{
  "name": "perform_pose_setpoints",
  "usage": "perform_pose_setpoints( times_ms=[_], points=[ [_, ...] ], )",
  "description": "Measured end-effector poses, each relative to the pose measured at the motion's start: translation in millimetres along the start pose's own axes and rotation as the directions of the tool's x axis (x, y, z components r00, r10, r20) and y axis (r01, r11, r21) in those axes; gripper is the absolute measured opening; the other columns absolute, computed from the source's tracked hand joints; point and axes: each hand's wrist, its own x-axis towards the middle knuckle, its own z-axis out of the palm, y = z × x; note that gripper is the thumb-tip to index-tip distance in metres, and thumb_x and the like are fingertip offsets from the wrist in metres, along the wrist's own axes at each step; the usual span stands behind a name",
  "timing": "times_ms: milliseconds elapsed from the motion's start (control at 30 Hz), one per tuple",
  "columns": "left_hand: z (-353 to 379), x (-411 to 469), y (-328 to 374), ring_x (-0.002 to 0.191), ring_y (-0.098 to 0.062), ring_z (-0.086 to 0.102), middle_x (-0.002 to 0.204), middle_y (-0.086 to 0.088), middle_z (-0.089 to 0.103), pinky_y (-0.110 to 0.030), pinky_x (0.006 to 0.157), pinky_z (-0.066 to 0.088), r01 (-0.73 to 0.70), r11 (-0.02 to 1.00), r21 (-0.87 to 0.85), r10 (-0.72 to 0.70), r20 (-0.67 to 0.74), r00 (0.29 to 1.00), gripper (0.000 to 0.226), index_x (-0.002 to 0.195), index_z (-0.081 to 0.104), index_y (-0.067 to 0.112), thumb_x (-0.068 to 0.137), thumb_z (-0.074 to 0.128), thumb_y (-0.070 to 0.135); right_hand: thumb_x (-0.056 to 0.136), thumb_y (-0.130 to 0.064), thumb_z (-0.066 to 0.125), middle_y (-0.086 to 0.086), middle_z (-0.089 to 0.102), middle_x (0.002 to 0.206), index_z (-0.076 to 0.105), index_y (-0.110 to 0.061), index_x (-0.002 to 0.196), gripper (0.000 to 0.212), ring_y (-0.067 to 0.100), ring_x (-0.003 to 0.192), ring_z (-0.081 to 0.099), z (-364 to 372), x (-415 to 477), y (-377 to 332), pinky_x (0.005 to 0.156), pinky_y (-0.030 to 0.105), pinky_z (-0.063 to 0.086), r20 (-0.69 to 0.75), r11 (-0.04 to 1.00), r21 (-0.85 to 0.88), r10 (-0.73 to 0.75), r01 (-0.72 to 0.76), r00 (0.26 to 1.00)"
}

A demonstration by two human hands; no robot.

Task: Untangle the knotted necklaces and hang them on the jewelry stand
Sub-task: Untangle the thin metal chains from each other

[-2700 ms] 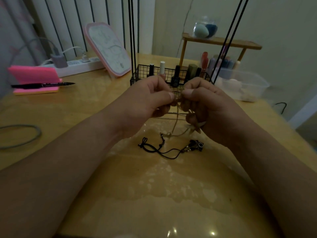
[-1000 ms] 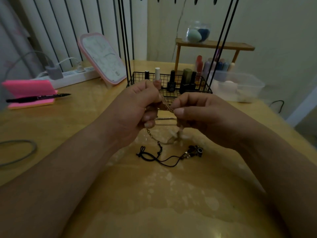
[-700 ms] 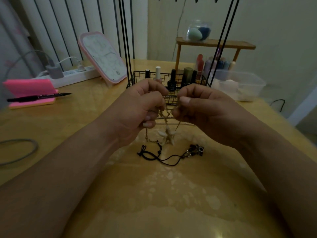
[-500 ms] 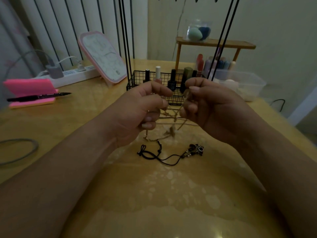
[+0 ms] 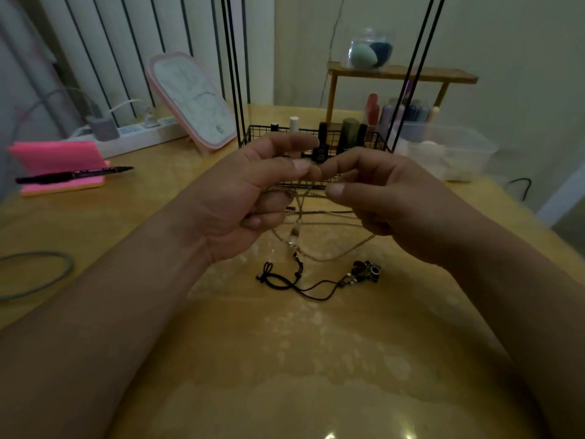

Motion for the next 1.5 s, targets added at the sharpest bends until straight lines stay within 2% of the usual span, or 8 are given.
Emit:
perform_pose_setpoints(
  times_ms=[100, 267, 700, 767, 867, 1067, 1333, 1500],
  points=[
    [1.3, -0.3, 0.1, 0.04, -0.004, 0.022, 0.098, -0.003, 0.063, -0.017, 0.035, 0.02, -0.007, 1.0, 0.013, 0.007, 0.014, 1.0, 0.029, 0.126, 0.063, 0.019, 0.101, 0.055, 0.007, 0.092, -0.018, 0.072, -0.001, 0.051, 0.071, 0.074, -0.021, 0.118, 0.026, 0.008, 0.051, 0.038, 5.8, -1.2, 0.1, 0.048, 0.022, 0.031, 0.022, 1.0, -0.027, 0.013, -0.012, 1.0],
    [3.6, -0.9, 0.1, 0.04, -0.004, 0.021, 0.093, -0.004, 0.064, -0.017, 0.035, 0.019, -0.002, 1.0, 0.021, 0.002, 0.035, 0.999, 0.03, 0.129, 0.061, 0.017, 0.102, 0.054, 0.006, 0.096, -0.002, 0.065, -0.018, 0.067, 0.066, 0.072, -0.006, 0.119, 0.023, -0.009, 0.053, 0.059, 14.8, -3.0, 2.6, 0.049, 0.005, 0.042, 0.052, 1.0, 0.0, -0.004, 0.004, 0.999],
    [0.8, 2.6, -2.6, 0.04, -0.002, 0.024, 0.097, -0.002, 0.065, -0.016, 0.035, 0.019, 0.019, 0.997, -0.075, -0.014, 0.061, 0.998, 0.034, 0.134, 0.058, 0.017, 0.102, 0.053, 0.007, 0.097, -0.007, 0.067, -0.009, 0.062, 0.075, 0.07, -0.013, 0.093, 0.007, 0.0, 0.055, 0.051, 19.6, 1.0, 9.2, 0.052, 0.014, 0.039, -0.041, 0.999, 0.017, -0.034, 0.035, 0.999],
    [-2.6, 3.3, -2.5, 0.041, -0.002, 0.025, 0.102, 0.0, 0.065, -0.015, 0.037, 0.019, 0.037, 0.988, -0.152, -0.022, 0.096, 0.995, 0.035, 0.134, 0.057, 0.02, 0.101, 0.053, 0.009, 0.096, -0.011, 0.068, -0.003, 0.053, 0.073, 0.067, -0.018, 0.09, 0.009, 0.007, 0.056, 0.039, 17.0, 2.5, 9.4, 0.051, 0.023, 0.032, -0.024, 0.995, 0.096, 0.002, 0.0, 1.0],
    [-6.7, 3.7, -2.3, 0.046, -0.002, 0.026, 0.103, 0.003, 0.066, -0.013, 0.039, 0.026, 0.069, 0.955, -0.287, -0.014, 0.188, 0.982, 0.037, 0.134, 0.056, 0.023, 0.1, 0.052, 0.01, 0.092, -0.009, 0.064, 0.006, 0.046, 0.073, 0.062, -0.016, 0.086, 0.01, 0.009, 0.055, 0.035, 14.3, 3.9, 7.8, 0.048, 0.022, 0.028, -0.045, 0.964, 0.266, 0.034, -0.02, 0.998],
    [-8.2, 4.7, -4.8, 0.058, -0.004, 0.036, 0.096, 0.003, 0.055, -0.013, 0.047, 0.039, 0.087, 0.939, -0.333, 0.002, 0.26, 0.966, 0.048, 0.139, 0.054, 0.022, 0.094, 0.057, 0.007, 0.095, 0.001, 0.055, 0.001, 0.066, 0.077, 0.057, -0.013, 0.093, 0.014, 0.008, 0.052, 0.035, 12.3, 4.3, 3.3, 0.049, 0.025, 0.02, -0.108, 0.904, 0.428, 0.046, 0.005, 0.993],
    [-5.5, 3.7, -2.7, 0.057, -0.005, 0.034, 0.087, 0.006, 0.054, -0.016, 0.045, 0.035, 0.007, 0.981, -0.193, 0.024, 0.157, 0.987, 0.048, 0.132, 0.062, 0.019, 0.088, 0.055, 0.001, 0.099, -0.006, 0.057, 0.007, 0.057, 0.074, 0.066, -0.013, 0.098, 0.011, 0.008, 0.049, 0.041, 12.7, 3.6, 7.3, 0.046, 0.023, 0.03, -0.096, 0.984, 0.167, 0.082, -0.065, 0.992],
    [-5.4, 2.6, 0.3, 0.052, -0.006, 0.032, 0.09, 0.002, 0.054, -0.016, 0.041, 0.031, -0.03, 0.995, -0.099, 0.042, 0.123, 0.992, 0.049, 0.13, 0.062, 0.017, 0.085, 0.054, -0.002, 0.1, -0.008, 0.058, 0.006, 0.056, 0.068, 0.068, -0.014, 0.098, 0.012, 0.01, 0.05, 0.039, 12.6, 3.6, 7.8, 0.046, 0.023, 0.028, -0.12, 0.99, 0.137, 0.058, -0.041, 0.991]
  ],
)
